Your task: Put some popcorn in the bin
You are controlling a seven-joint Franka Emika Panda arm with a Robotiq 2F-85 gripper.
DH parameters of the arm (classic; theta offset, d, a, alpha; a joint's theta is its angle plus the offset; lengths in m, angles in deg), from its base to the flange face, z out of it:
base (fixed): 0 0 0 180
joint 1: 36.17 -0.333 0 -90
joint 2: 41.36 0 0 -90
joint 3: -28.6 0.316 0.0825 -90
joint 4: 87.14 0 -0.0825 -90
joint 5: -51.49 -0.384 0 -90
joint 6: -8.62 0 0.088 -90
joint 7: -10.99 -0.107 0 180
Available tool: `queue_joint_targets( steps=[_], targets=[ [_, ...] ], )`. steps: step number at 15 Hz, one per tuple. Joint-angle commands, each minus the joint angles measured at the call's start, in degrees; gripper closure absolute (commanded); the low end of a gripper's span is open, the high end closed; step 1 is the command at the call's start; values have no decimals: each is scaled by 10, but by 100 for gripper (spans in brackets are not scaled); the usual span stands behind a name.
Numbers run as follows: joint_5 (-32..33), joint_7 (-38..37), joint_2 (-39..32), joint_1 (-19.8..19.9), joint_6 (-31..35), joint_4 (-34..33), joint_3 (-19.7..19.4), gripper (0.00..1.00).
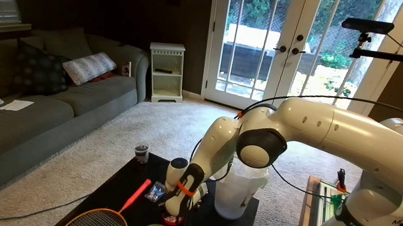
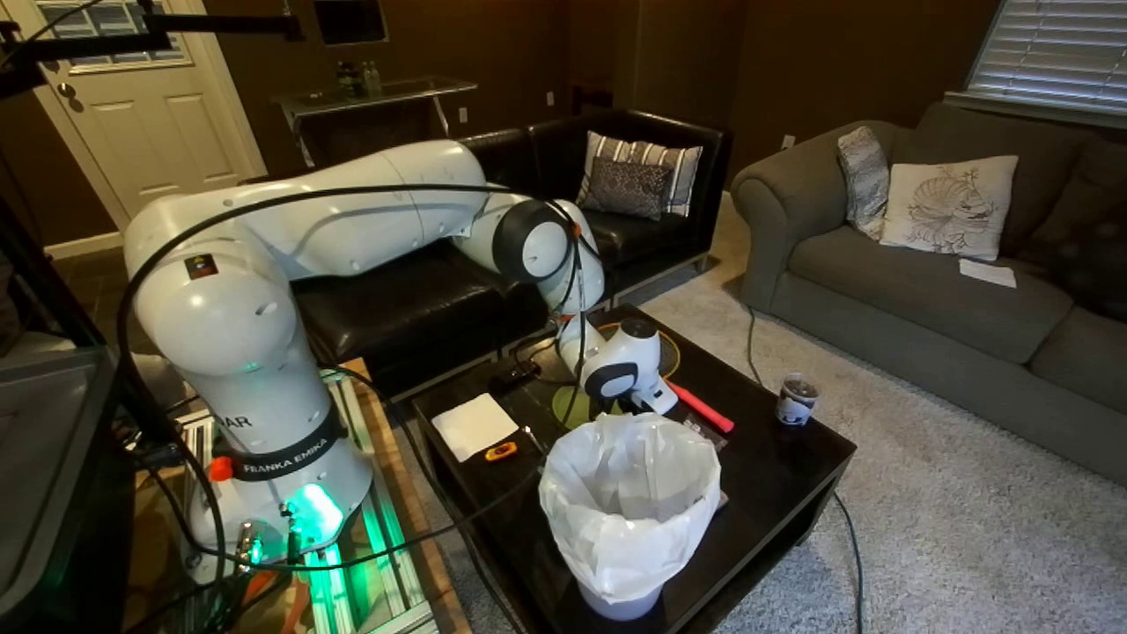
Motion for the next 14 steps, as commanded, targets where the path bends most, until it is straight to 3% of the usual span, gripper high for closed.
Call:
queue_joint_targets(
  steps=[1, 6, 7, 9, 10, 12, 14],
  targets=[
    [-9, -7, -22, -2, -27, -37, -2, 52],
    [-6, -10, -28, -2, -46, -53, -4, 59],
    [-6, -10, -29, -2, -49, -56, -4, 67],
    [-5, -11, -30, -2, -54, -59, -5, 71],
    [-5, -11, -30, -2, -55, -61, -5, 85],
    [-5, -12, -30, -2, -57, -61, -5, 85],
    [-5, -13, -30, -2, -57, -61, -5, 98]
  ],
)
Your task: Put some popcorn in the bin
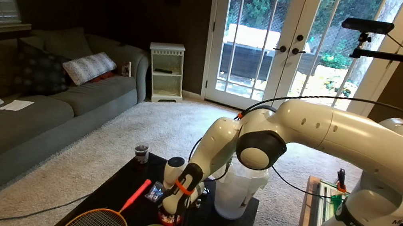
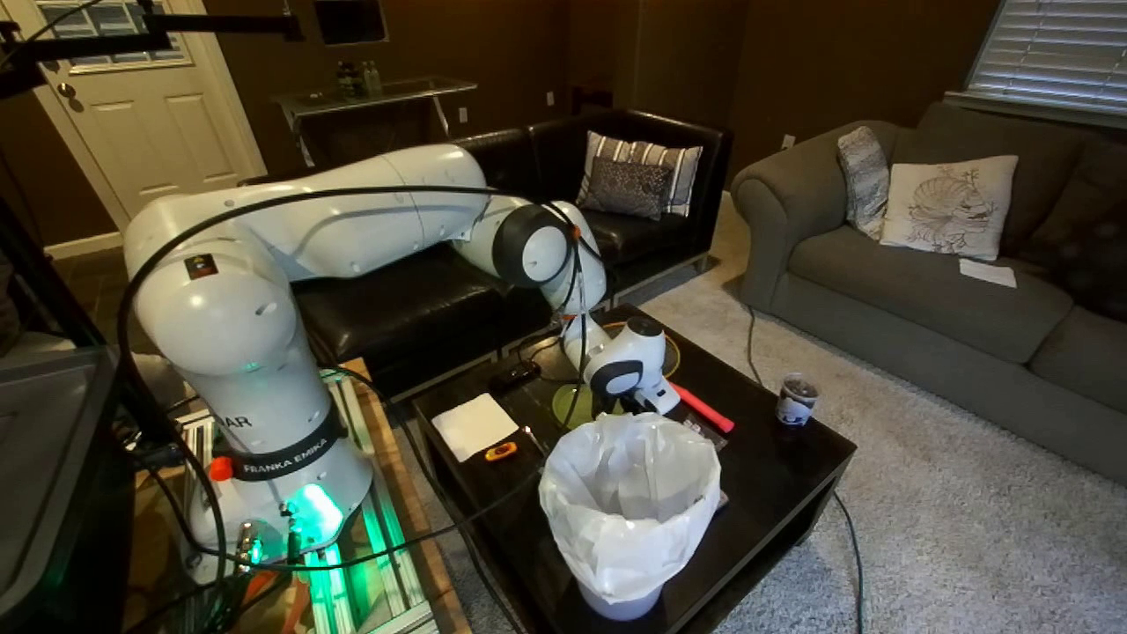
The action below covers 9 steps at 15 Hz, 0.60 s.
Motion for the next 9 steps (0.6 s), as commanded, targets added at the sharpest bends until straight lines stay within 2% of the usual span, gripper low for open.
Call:
queue_joint_targets(
  steps=[1, 4, 9],
  targets=[
    [-5, -12, -19, -2, -10, -29, -3, 100],
    [-5, -13, -13, -2, -6, -20, -2, 96],
    [-5, -13, -4, -1, 6, -6, -1, 100]
  ],
)
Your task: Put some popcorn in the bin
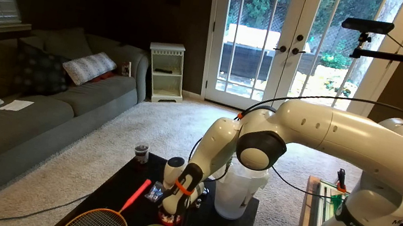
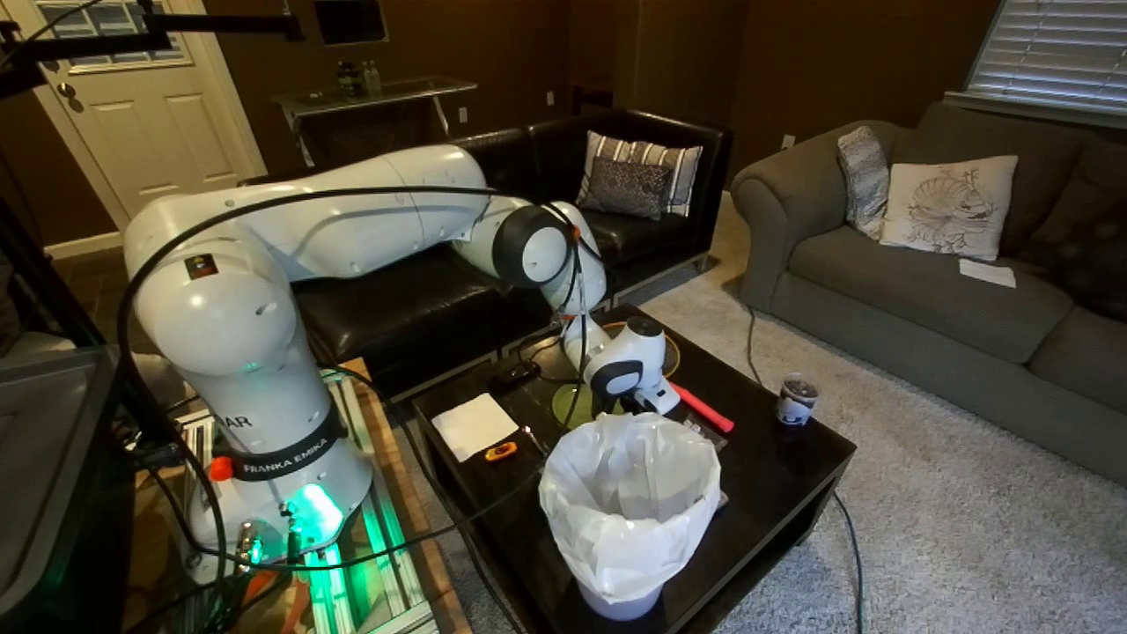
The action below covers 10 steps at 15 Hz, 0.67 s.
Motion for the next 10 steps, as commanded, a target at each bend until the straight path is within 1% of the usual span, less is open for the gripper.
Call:
queue_joint_targets(
  steps=[1, 10],
  targets=[
    [-5, -12, 1, -4, 9, 2, -5, 100],
    [-8, -16, 17, -5, 59, 26, -7, 100]
  ],
)
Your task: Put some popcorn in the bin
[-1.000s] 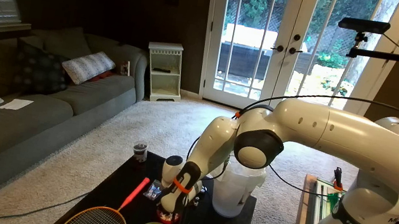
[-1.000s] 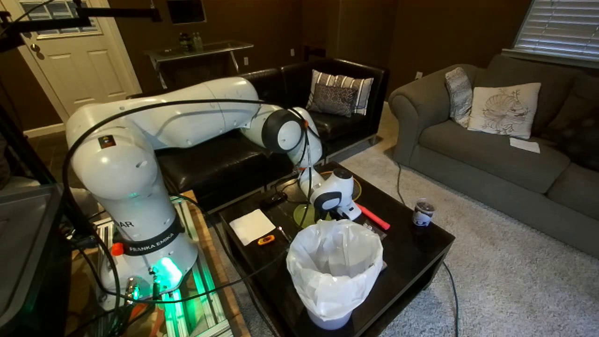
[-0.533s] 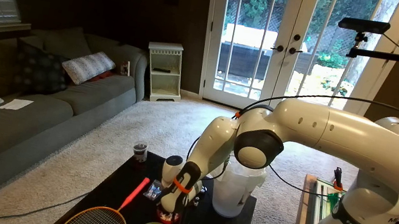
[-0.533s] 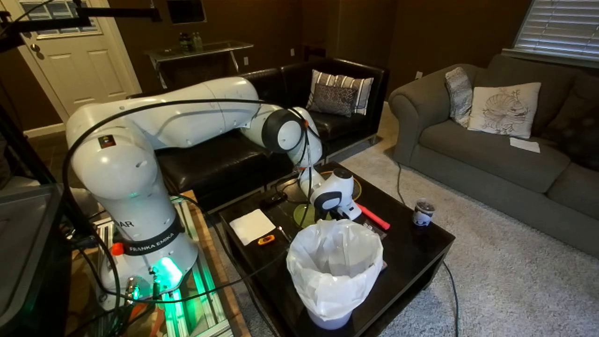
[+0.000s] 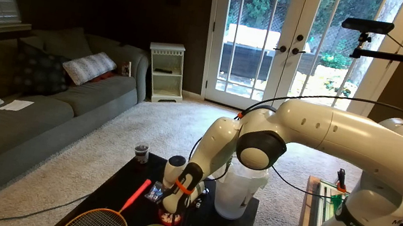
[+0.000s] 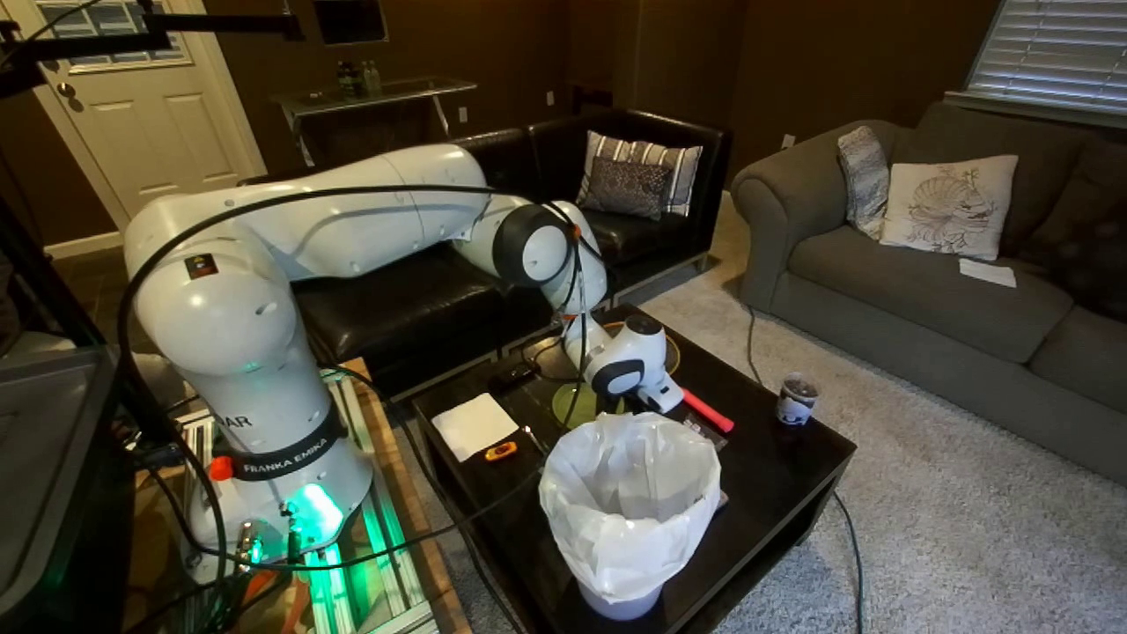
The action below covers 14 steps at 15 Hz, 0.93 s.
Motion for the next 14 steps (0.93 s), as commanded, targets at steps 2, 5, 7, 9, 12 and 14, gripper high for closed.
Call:
queue_joint_targets(
  steps=[2, 5, 7, 9, 12, 14],
  targets=[
    [-8, -14, 14, -7, 23, 25, -6, 100],
    [-7, -19, 12, -7, 17, 23, -10, 68],
    [-13, -18, 8, -11, 12, 17, -15, 55],
    [-13, -19, 7, -12, 10, 16, -17, 51],
    [-12, -21, 6, -14, 7, 14, -21, 73],
    [-11, -22, 4, -16, 2, 11, -24, 85]
  ],
)
